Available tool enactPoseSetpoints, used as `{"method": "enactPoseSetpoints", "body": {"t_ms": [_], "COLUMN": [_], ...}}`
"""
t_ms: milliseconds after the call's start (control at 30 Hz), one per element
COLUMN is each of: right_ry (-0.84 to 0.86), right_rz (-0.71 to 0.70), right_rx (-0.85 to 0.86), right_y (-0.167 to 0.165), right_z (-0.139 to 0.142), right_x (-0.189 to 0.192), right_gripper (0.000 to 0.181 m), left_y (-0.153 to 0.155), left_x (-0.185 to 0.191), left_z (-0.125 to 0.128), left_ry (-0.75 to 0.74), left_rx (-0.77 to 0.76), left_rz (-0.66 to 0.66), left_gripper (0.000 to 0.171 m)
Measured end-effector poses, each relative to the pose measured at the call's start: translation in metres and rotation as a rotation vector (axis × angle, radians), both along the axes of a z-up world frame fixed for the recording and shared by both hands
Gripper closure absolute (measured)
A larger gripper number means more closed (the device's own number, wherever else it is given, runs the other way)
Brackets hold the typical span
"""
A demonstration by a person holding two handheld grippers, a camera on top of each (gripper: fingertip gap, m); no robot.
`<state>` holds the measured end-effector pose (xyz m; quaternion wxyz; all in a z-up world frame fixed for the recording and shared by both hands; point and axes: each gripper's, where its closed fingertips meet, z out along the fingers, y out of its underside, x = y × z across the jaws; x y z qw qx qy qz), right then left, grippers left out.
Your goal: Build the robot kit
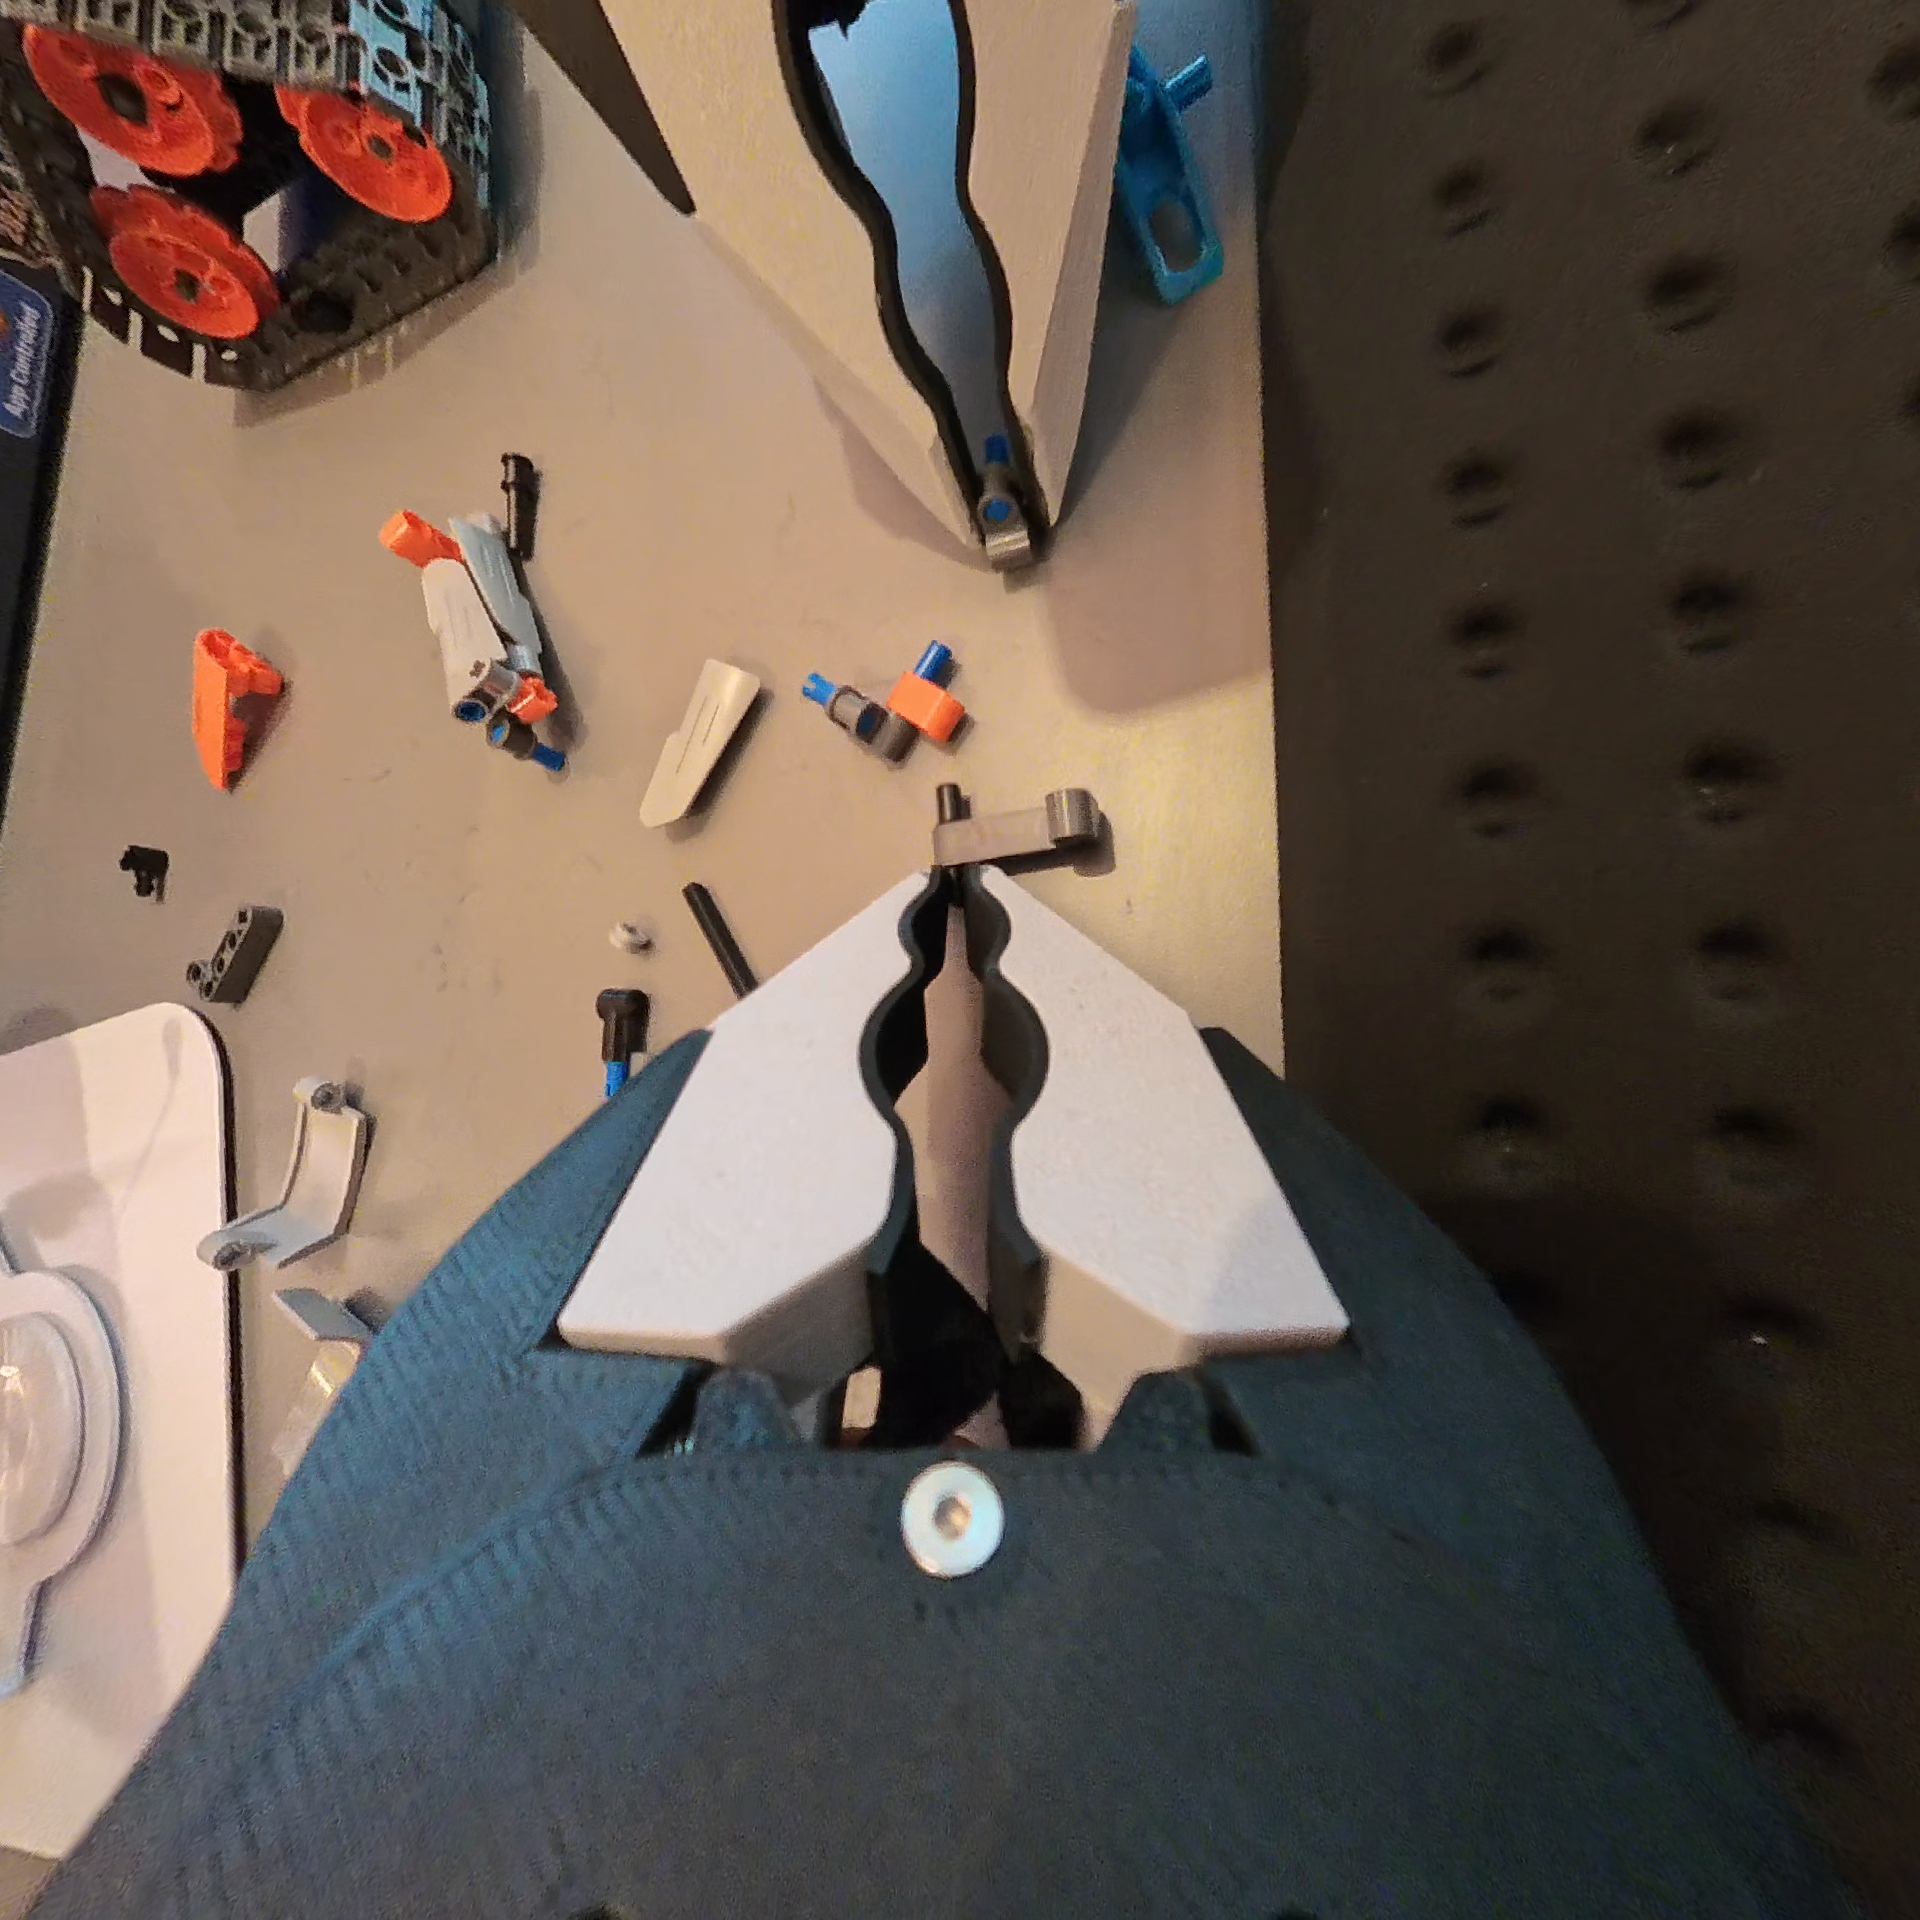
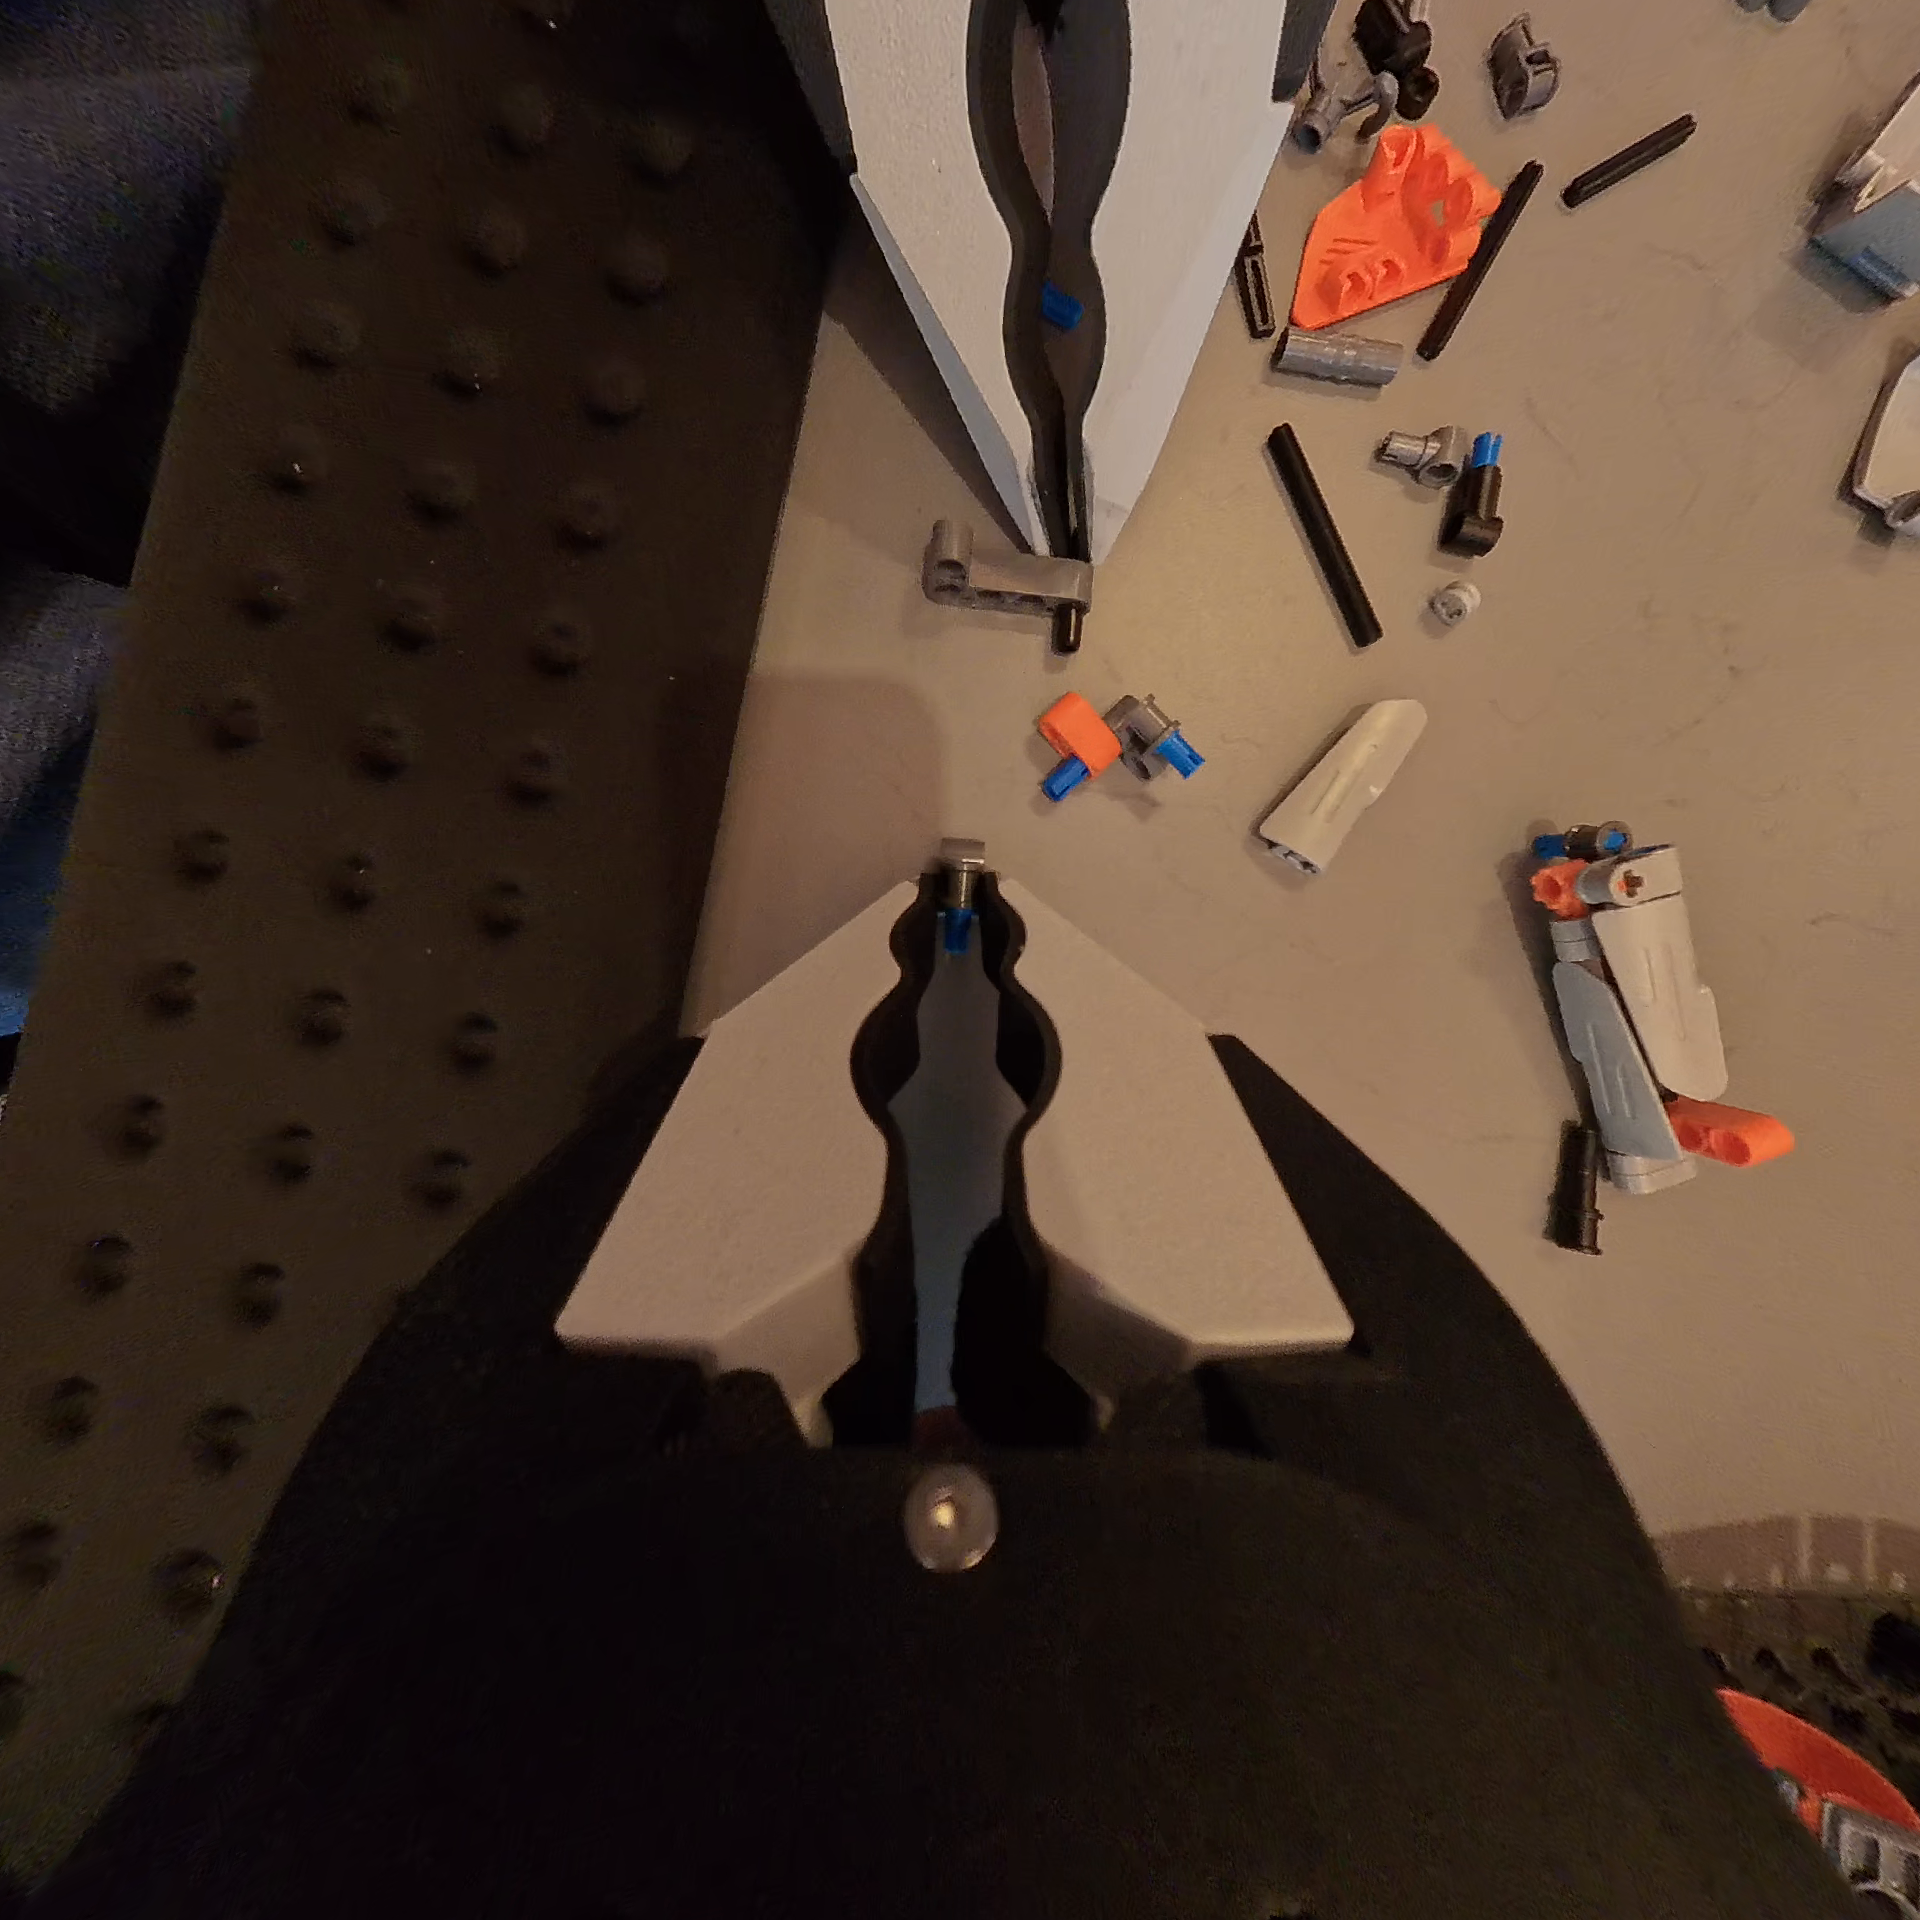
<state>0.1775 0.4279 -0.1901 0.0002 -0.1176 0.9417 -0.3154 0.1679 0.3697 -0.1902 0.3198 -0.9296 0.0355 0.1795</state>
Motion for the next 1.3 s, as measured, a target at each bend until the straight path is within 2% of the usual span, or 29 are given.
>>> {"method": "enactPoseSetpoints", "body": {"t_ms": [300,533,633,767,900,933,1133,1300], "right_ry": [-0.004,0.013,0.009,0.008,0.009,0.008,0.003,-0.003], "right_rz": [-0.001,-0.026,-0.02,-0.016,-0.017,-0.017,-0.018,-0.023], "right_rx": [-0.013,-0.014,-0.019,-0.025,-0.029,-0.03,-0.036,-0.042], "right_y": [-0.003,0.002,0.001,0.0,0.0,0.0,0.0,0.0], "right_z": [0.0,0.0,0.0,0.0,0.0,0.0,0.0,0.0], "right_x": [-0.002,-0.009,-0.007,-0.006,-0.006,-0.006,-0.006,-0.006], "right_gripper": [0.175,0.176,0.175,0.176,0.176,0.176,0.176,0.176], "left_y": [-0.003,-0.015,-0.008,-0.001,0.006,0.006,0.007,-0.002], "left_x": [-0.003,-0.005,0.005,0.004,0.007,0.005,0.004,-0.005], "left_z": [0.0,0.005,0.01,0.005,0.003,0.003,0.003,0.003], "left_ry": [-0.028,-0.071,-0.088,-0.077,-0.102,-0.091,-0.059,-0.028], "left_rx": [0.01,0.033,0.058,0.012,0.009,0.005,0.007,0.002], "left_rz": [0.019,0.06,0.012,-0.005,-0.004,0.004,0.021,0.094], "left_gripper": [0.17,0.154,0.148,0.143,0.146,0.151,0.152,0.155]}}
